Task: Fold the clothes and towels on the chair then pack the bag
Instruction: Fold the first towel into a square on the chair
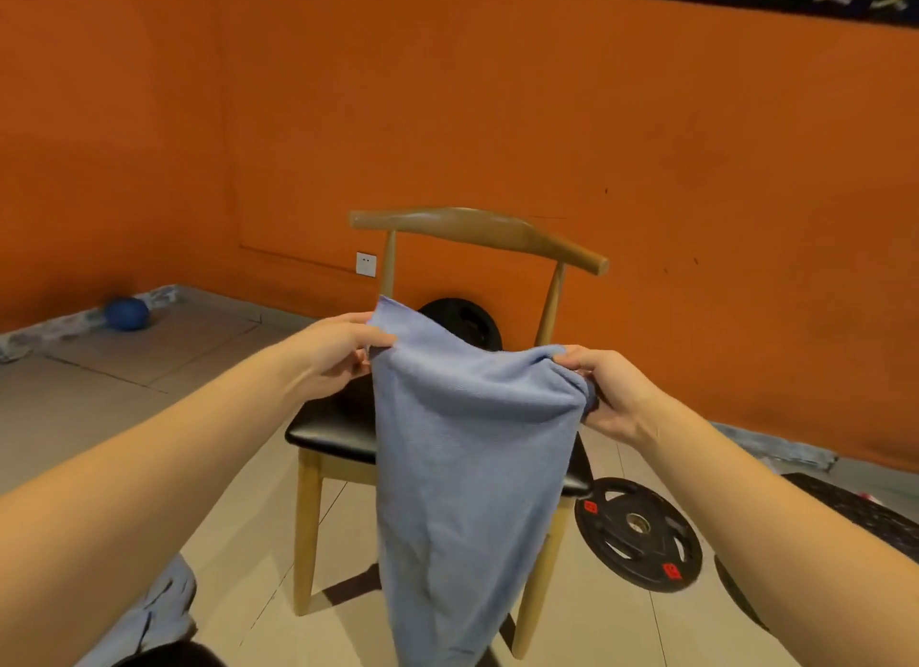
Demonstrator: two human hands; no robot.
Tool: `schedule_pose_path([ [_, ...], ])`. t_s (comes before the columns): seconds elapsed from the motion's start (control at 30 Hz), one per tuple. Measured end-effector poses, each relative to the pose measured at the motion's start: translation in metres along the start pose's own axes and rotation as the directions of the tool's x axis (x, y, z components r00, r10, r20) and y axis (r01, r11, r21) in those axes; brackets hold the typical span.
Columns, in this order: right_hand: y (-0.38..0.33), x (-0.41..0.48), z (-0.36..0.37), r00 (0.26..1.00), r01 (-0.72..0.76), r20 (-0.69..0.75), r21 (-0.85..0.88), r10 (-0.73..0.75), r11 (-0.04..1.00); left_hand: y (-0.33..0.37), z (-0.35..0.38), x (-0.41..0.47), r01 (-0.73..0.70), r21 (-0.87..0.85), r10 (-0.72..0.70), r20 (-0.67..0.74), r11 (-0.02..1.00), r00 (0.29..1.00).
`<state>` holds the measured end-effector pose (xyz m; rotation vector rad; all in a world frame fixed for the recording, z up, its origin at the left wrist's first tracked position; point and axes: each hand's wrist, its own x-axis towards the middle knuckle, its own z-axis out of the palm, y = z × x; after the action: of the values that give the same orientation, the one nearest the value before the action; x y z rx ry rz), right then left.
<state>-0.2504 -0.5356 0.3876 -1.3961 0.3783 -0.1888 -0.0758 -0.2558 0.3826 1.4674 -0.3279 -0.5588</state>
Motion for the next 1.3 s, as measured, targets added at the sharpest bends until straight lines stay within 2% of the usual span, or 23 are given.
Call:
schedule_pose_path([
  [0.1, -0.008, 0.010, -0.009, 1.000, 0.021, -0.020, -0.061, -0.022, 0.998, 0.009, -0.001, 0.005, -0.025, 0.059, 0.021, 0.071, 0.998, 0.997],
  [0.17, -0.015, 0.015, -0.013, 0.998, 0.035, -0.039, -0.107, -0.039, 0.994, 0.016, -0.001, 0.007, -0.072, 0.157, 0.062, 0.070, 0.985, 0.996],
  [0.27, -0.028, 0.023, -0.019, 0.991, 0.084, -0.083, -0.183, -0.101, 0.979, 0.027, -0.005, 0.016, -0.151, 0.330, 0.156, 0.014, 0.932, 0.988],
  [0.43, -0.043, 0.055, -0.034, 0.981, 0.069, -0.155, -0.297, -0.120, 0.952, 0.043, -0.002, 0.051, -0.140, 0.357, 0.185, -0.093, 0.923, 0.978],
  [0.5, -0.044, 0.078, -0.039, 0.966, 0.072, -0.197, -0.423, -0.169, 0.903, 0.049, 0.002, 0.071, -0.141, 0.382, 0.221, -0.174, 0.913, 0.960],
  [0.57, -0.043, 0.104, -0.041, 0.929, 0.067, -0.261, -0.580, -0.264, 0.812, 0.052, 0.002, 0.097, -0.117, 0.426, 0.243, -0.255, 0.897, 0.936],
  [0.63, -0.040, 0.132, -0.040, 0.891, 0.042, -0.302, -0.687, -0.338, 0.725, 0.049, -0.002, 0.130, -0.057, 0.495, 0.244, -0.322, 0.867, 0.915],
  [0.7, -0.032, 0.162, -0.041, 0.867, -0.037, -0.363, -0.730, -0.341, 0.683, 0.041, 0.000, 0.160, 0.037, 0.537, 0.194, -0.367, 0.843, 0.910],
  [0.77, -0.021, 0.194, -0.042, 0.842, -0.115, -0.438, -0.716, -0.315, 0.689, 0.027, 0.004, 0.194, 0.107, 0.462, 0.115, -0.427, 0.880, 0.897],
  [0.87, -0.004, 0.243, -0.044, 0.799, -0.189, -0.558, -0.588, -0.224, 0.787, -0.001, 0.007, 0.245, 0.182, 0.231, -0.057, -0.461, 0.956, 0.885],
  [0.97, 0.018, 0.289, -0.046, 0.771, -0.208, -0.629, -0.390, -0.095, 0.897, -0.030, 0.008, 0.293, 0.198, 0.246, -0.060, -0.475, 0.949, 0.878],
  [1.2, 0.076, 0.377, -0.066, 0.735, -0.157, -0.641, -0.479, -0.222, 0.864, -0.113, -0.023, 0.426, 0.232, 0.314, -0.032, -0.532, 0.920, 0.846],
  [1.3, 0.084, 0.391, -0.070, 0.754, -0.154, -0.609, -0.527, -0.245, 0.836, -0.117, -0.015, 0.434, 0.220, 0.305, -0.025, -0.533, 0.927, 0.846],
])
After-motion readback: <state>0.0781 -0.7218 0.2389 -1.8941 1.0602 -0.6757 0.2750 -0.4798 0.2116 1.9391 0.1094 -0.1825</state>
